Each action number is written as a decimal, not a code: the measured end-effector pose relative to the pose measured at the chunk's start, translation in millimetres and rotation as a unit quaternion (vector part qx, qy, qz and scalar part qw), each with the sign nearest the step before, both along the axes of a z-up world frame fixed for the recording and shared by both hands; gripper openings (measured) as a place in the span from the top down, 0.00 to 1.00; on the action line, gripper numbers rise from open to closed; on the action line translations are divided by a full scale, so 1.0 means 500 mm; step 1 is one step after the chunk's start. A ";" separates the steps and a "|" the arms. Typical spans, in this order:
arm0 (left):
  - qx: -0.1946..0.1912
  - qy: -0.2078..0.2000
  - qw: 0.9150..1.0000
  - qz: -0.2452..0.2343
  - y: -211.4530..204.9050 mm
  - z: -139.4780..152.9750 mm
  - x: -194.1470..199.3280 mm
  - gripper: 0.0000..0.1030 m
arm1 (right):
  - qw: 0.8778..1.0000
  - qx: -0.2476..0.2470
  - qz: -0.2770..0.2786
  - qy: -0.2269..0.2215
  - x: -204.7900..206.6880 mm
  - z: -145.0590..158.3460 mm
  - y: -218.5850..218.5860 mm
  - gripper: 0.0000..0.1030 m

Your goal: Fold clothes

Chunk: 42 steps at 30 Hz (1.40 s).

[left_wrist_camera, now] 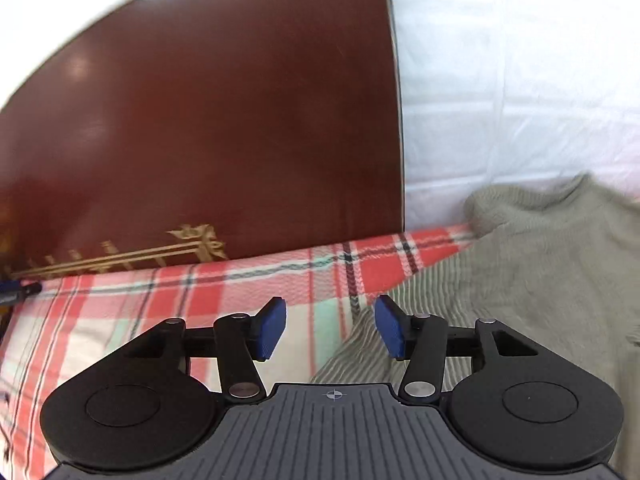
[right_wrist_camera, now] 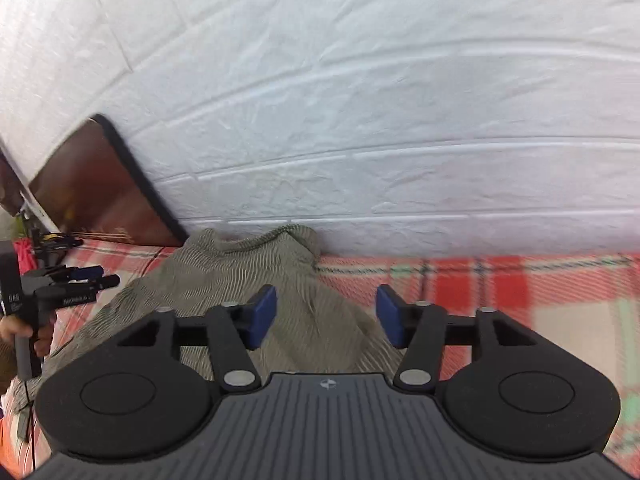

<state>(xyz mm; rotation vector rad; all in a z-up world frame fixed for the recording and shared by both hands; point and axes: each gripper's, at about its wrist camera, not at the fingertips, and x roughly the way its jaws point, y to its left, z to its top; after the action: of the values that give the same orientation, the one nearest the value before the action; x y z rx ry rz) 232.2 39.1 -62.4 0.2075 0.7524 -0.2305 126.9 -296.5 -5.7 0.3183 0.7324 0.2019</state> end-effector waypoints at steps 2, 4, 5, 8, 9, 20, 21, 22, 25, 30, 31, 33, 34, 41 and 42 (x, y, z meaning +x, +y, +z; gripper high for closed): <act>-0.035 0.012 0.999 0.001 0.029 0.024 -0.044 0.36 | 1.000 0.021 -0.010 0.013 -0.088 -0.002 -0.038 0.40; -0.067 0.045 0.997 0.001 0.048 0.026 -0.098 0.36 | 0.997 0.063 -0.026 0.027 -0.174 -0.019 -0.066 0.40; -0.082 0.064 0.995 0.000 0.056 0.026 -0.126 0.36 | 0.995 0.090 -0.037 0.035 -0.216 -0.032 -0.078 0.40; -0.119 0.104 0.987 -0.013 0.062 0.016 -0.211 0.36 | 0.980 0.177 -0.063 0.057 -0.331 -0.080 -0.098 0.40; -0.131 0.113 0.985 -0.017 0.062 0.013 -0.236 0.36 | 0.974 0.207 -0.069 0.064 -0.357 -0.101 -0.095 0.40; -0.134 0.137 0.981 0.005 0.019 0.003 -0.289 0.14 | 0.921 0.345 -0.147 0.103 -0.404 -0.220 -0.026 0.40; -0.126 0.151 0.980 0.012 0.017 -0.010 -0.282 0.14 | 0.917 0.351 -0.160 0.100 -0.398 -0.223 -0.027 0.40; -0.121 0.166 0.979 0.018 0.018 -0.026 -0.273 0.14 | 0.912 0.358 -0.173 0.098 -0.392 -0.226 -0.028 0.41; -0.138 0.187 0.971 0.047 0.050 -0.065 -0.270 0.14 | 0.899 0.382 -0.192 0.095 -0.389 -0.235 -0.035 0.41; -0.218 0.197 0.951 0.093 0.129 -0.106 -0.269 0.14 | 0.898 0.384 -0.196 0.088 -0.380 -0.238 -0.038 0.41; -0.233 0.189 0.949 0.095 0.136 -0.108 -0.272 0.14 | 0.897 0.386 -0.197 0.087 -0.377 -0.239 -0.038 0.41; -0.258 0.167 0.947 0.097 0.145 -0.108 -0.278 0.14 | 0.896 0.387 -0.200 0.084 -0.368 -0.238 -0.034 0.41; -0.278 0.156 0.943 0.101 0.155 -0.109 -0.282 0.14 | 0.895 0.390 -0.202 0.082 -0.366 -0.239 -0.035 0.41; -0.371 0.128 0.909 0.145 0.212 -0.131 -0.300 0.16 | 0.887 0.397 -0.221 0.077 -0.364 -0.250 -0.050 0.42; -0.370 0.129 0.908 0.149 0.214 -0.134 -0.298 0.16 | 0.889 0.392 -0.223 0.075 -0.359 -0.248 -0.047 0.42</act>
<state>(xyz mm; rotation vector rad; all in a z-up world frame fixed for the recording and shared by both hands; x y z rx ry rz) 83.5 145.9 -129.4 -0.6689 0.8964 -0.2401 -52.5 -320.2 -129.8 1.2757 0.6825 0.0231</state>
